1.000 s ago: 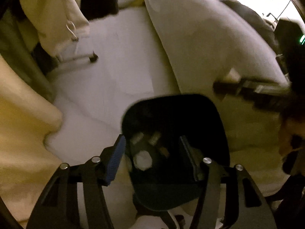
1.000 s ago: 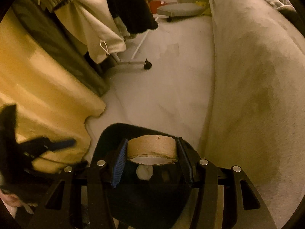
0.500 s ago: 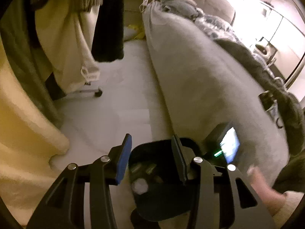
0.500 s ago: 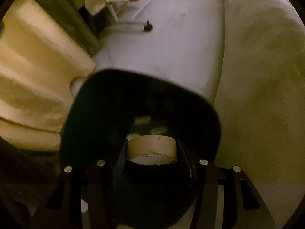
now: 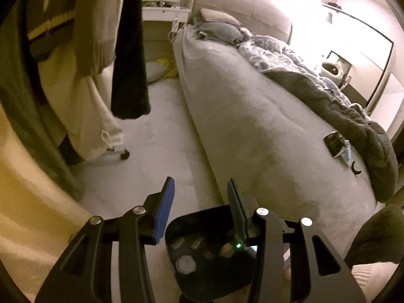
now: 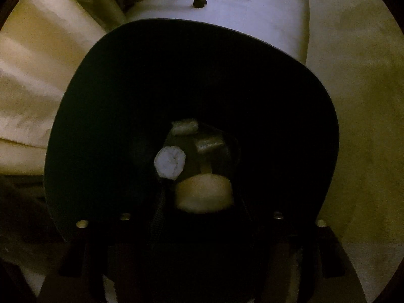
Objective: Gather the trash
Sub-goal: 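Open the right gripper to drop the tape core into the bin, then move both grippers back toward the trash on the bed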
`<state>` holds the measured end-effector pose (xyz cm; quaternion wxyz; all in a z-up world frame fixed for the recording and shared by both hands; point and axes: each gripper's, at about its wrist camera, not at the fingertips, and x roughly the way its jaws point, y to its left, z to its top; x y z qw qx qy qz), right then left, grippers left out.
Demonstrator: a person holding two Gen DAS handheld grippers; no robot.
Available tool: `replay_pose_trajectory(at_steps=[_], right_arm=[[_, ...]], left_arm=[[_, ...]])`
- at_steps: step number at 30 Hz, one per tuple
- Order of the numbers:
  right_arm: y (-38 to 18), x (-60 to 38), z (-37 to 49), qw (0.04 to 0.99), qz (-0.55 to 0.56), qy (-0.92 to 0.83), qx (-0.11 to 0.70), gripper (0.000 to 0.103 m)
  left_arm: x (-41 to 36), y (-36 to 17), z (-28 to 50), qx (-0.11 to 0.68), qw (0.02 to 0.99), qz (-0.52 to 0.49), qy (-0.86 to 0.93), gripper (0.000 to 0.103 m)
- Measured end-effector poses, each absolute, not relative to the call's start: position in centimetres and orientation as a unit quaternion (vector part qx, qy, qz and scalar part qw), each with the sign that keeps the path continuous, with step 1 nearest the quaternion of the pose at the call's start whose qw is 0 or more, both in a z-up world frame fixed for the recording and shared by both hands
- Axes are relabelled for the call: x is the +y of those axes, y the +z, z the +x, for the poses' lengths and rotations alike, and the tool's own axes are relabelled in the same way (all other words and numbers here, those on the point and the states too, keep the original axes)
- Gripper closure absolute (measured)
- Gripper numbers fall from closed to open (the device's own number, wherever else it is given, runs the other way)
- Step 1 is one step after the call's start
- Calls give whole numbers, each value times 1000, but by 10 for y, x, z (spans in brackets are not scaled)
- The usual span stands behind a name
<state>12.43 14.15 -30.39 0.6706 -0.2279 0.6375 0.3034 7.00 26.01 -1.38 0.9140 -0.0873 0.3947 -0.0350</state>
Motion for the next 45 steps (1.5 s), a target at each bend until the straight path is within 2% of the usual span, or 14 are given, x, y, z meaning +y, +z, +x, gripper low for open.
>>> replay_pose_trajectory(at_steps=[2, 5, 14, 24, 32, 37, 45], right_arm=[[-301, 140, 122, 673, -232, 304, 633, 24], [-301, 136, 120, 674, -236, 304, 631, 20], [-281, 123, 121, 696, -214, 320, 606, 20], [-202, 97, 124, 744, -160, 354, 544, 18], [-152, 54, 134, 784, -159, 340, 494, 17], [-132, 17, 147, 808, -140, 321, 475, 17], [-102, -39, 163, 843, -103, 292, 441, 15]], left_arm=[[257, -11, 73, 393, 915, -87, -38, 57], [249, -5, 78, 388, 916, -88, -44, 55], [214, 22, 86, 355, 931, -54, -65, 42], [177, 39, 102, 322, 940, -59, -95, 27], [151, 48, 117, 307, 943, -70, -107, 16], [132, 49, 127, 303, 943, -70, -115, 11], [95, 44, 141, 303, 942, -56, -133, 9]])
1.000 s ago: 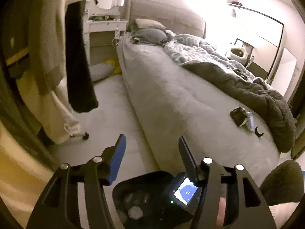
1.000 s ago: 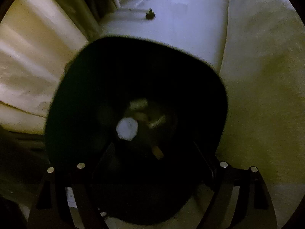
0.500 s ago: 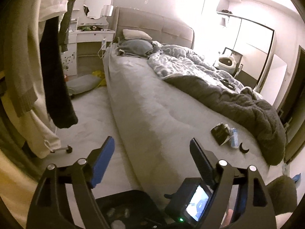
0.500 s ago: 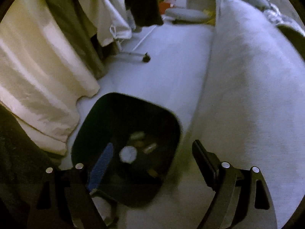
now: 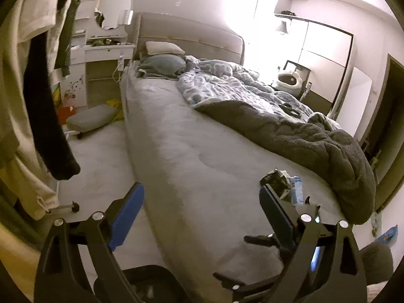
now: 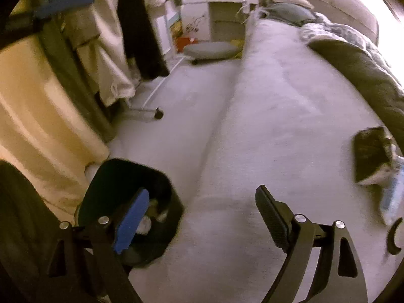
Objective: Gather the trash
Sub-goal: 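Move both grippers back toward the trash on the bed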
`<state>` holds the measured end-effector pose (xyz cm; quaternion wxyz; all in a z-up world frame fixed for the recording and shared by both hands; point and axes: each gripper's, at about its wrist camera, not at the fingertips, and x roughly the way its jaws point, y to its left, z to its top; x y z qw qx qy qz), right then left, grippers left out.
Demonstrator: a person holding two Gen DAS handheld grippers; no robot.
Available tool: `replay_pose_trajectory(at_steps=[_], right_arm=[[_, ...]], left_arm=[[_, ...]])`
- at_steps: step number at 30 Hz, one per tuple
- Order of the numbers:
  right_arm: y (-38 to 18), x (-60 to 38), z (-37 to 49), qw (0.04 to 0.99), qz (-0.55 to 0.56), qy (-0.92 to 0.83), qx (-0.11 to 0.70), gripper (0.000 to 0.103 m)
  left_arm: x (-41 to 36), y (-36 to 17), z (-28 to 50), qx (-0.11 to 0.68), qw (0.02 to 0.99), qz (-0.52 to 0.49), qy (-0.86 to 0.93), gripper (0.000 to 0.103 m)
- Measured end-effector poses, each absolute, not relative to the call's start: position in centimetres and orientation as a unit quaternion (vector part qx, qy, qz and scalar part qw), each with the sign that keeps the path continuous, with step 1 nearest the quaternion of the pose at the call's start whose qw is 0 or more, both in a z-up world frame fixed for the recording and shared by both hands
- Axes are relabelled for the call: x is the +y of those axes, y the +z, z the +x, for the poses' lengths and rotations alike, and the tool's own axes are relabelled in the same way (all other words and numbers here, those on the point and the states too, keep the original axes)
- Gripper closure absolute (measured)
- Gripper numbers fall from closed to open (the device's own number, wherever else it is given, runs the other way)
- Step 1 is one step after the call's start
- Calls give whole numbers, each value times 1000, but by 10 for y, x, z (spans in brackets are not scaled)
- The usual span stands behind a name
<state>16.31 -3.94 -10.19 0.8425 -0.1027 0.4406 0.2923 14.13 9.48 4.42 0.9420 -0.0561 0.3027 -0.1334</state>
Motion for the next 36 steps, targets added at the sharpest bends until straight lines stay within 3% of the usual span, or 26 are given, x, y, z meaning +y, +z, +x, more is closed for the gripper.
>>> replay_pose_trajectory(at_steps=[16, 36], right_arm=[[-61, -152, 179, 896, -32, 217, 386, 15], [-81, -251, 190, 912, -4, 134, 387, 15]], left_arm=[[39, 34, 162, 306, 938, -48, -153, 8], [-40, 4, 180, 339, 920, -12, -195, 7]])
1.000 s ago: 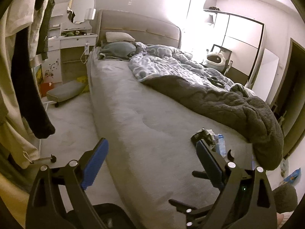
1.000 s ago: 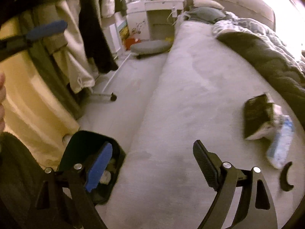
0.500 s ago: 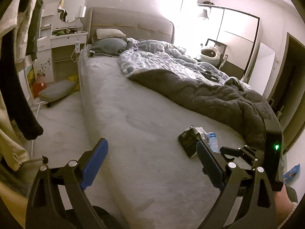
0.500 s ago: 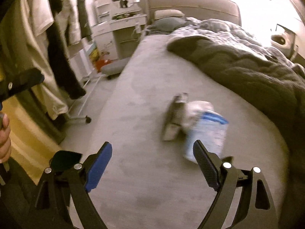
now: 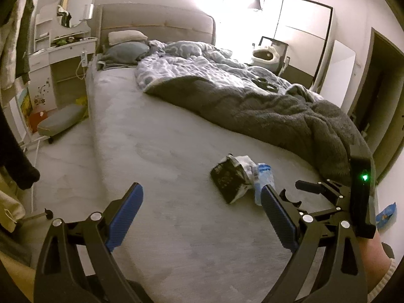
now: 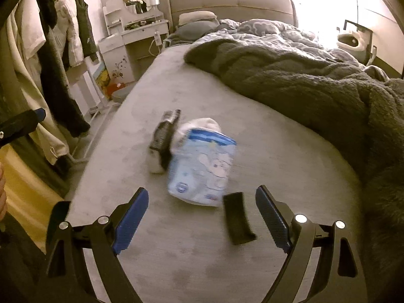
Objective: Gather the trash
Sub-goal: 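Move both grippers back toward the trash on the bed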
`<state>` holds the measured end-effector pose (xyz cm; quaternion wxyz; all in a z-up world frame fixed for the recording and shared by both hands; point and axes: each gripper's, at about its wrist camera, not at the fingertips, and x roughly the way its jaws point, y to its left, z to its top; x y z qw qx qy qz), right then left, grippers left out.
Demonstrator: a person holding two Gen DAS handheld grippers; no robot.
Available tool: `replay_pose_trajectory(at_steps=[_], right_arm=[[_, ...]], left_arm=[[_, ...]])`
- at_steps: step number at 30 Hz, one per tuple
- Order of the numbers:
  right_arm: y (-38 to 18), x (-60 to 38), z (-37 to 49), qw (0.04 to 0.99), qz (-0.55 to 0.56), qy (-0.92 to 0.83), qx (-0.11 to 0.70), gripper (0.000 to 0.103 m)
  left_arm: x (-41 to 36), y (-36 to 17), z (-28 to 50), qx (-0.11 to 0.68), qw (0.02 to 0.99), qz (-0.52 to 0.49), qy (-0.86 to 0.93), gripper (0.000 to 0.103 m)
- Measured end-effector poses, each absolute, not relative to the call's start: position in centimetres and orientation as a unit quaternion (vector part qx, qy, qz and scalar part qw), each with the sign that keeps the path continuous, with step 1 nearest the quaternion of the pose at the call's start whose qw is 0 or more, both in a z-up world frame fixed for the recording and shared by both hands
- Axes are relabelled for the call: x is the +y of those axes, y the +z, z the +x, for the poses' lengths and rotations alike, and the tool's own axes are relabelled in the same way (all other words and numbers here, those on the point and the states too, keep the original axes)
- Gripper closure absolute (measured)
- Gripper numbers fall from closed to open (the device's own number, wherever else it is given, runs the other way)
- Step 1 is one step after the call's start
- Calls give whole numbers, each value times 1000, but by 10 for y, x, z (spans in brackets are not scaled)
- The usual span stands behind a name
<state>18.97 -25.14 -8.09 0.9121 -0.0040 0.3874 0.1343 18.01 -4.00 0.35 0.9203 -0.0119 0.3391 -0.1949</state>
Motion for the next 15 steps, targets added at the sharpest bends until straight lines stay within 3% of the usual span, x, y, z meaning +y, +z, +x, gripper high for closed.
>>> replay_pose_trajectory(at_steps=[5, 15], right_arm=[[-92, -261, 192, 907, -15, 132, 399, 30], [-110, -285, 198, 898, -3, 137, 417, 45]], left_arm=[[-58, -5, 184, 347, 916, -2, -203, 7], [-88, -16, 190, 362, 906, 6, -220, 7]])
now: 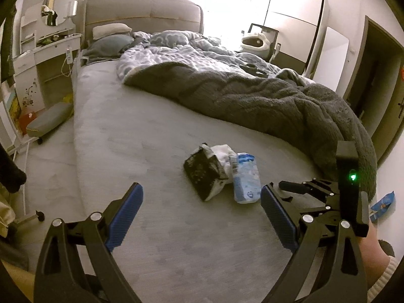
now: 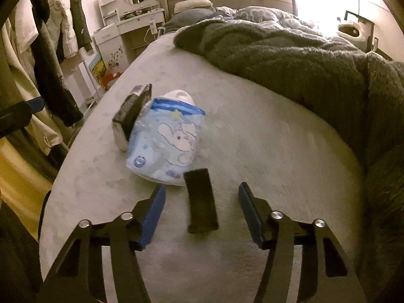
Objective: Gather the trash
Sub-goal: 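Move both grippers back toward the trash on the bed, then grasp the black rectangular strip with the right gripper, then grasp the blue-and-white wipes packet with the left gripper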
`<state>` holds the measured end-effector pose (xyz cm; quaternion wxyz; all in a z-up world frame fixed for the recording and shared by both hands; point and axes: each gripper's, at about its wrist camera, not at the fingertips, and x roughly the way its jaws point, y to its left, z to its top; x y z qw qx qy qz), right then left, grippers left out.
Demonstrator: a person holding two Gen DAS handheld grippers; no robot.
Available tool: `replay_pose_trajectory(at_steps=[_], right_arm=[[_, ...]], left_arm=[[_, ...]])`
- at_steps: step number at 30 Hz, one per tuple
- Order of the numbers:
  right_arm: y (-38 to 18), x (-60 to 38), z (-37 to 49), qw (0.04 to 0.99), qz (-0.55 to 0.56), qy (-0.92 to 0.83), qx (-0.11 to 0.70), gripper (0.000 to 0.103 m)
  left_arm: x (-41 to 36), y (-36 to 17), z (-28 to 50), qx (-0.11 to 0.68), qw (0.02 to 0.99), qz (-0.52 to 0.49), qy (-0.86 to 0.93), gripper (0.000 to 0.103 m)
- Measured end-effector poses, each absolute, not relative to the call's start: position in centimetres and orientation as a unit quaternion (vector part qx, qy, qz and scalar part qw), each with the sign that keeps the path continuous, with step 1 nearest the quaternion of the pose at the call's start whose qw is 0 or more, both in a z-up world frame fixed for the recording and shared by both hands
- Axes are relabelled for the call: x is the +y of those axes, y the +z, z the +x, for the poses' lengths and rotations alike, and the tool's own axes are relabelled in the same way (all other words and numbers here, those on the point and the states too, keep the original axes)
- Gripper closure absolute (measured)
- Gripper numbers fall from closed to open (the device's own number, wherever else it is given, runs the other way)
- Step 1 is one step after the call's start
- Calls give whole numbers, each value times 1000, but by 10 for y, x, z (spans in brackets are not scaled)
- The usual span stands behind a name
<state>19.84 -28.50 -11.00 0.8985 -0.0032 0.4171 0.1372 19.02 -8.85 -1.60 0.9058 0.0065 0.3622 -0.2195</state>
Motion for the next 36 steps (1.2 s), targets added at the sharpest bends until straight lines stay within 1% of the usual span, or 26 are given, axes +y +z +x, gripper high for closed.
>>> replay_pose_trajectory(at_steps=[2, 9, 12, 14, 26, 28, 30, 36], right_arm=[[-113, -288, 200, 897, 1, 142, 419, 50], [-118, -287, 204, 894, 4, 169, 414, 56], [-118, -289, 203, 896, 9, 173, 408, 66], [-117, -293, 203, 898, 15, 175, 405, 83], [-110, -296, 197, 895, 19, 200, 398, 84], [-107, -301, 196, 897, 22, 197, 394, 84], [-104, -307, 194, 901, 29, 189, 389, 84], [-100, -329, 192, 908, 51, 170, 379, 84]], left_arm=[[-96, -18, 191, 365, 903, 8, -226, 7], [-122, -30, 191, 378, 893, 26, -243, 7], [-133, -38, 193, 390, 887, 37, -244, 7], [-138, -43, 195, 396, 884, 39, -244, 8], [-159, -58, 203, 412, 874, 20, -256, 8], [-162, -61, 205, 416, 871, 13, -259, 10], [-166, -63, 206, 419, 869, 9, -263, 17], [-176, -72, 214, 427, 864, -12, -265, 24]])
